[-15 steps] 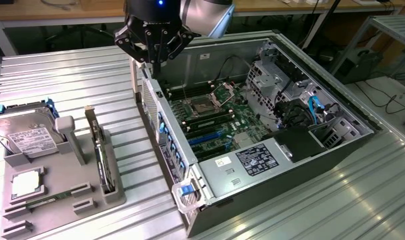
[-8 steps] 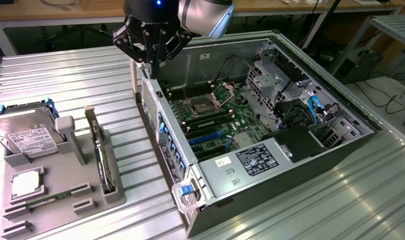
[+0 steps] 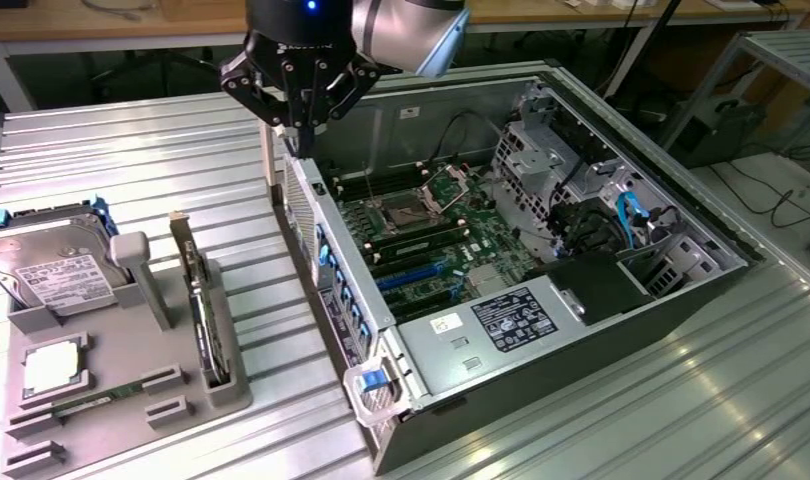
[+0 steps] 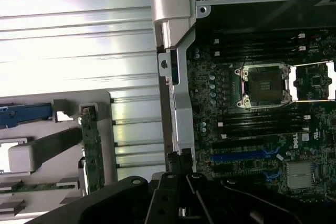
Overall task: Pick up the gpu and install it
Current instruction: 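Reach for the gpu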
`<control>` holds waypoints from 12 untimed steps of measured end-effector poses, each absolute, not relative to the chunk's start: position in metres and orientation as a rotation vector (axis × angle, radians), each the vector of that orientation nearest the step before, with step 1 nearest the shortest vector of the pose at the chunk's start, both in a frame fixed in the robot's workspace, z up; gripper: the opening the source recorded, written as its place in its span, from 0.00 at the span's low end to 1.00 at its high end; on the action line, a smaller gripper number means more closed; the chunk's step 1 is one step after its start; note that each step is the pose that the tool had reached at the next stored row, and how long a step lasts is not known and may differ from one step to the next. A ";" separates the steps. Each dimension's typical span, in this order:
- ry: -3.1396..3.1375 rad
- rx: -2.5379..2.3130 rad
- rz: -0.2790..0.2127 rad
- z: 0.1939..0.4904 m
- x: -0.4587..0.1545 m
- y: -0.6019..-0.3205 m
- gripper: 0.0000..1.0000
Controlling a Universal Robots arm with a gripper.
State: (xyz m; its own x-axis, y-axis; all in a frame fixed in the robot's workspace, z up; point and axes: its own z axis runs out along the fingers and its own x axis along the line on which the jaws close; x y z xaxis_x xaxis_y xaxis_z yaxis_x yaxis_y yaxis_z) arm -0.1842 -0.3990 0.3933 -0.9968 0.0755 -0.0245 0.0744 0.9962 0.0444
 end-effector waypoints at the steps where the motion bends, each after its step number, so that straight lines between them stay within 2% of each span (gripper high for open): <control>1: 3.113 0.117 0.068 0.393 -0.185 -0.399 0.11; 12: 3.113 0.117 0.068 0.393 -0.192 -0.399 0.11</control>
State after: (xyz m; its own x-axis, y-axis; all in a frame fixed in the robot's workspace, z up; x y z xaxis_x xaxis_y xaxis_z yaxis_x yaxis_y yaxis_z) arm -0.1925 -0.3993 0.3933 -0.9968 0.0755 -0.0245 0.0743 0.9962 0.0444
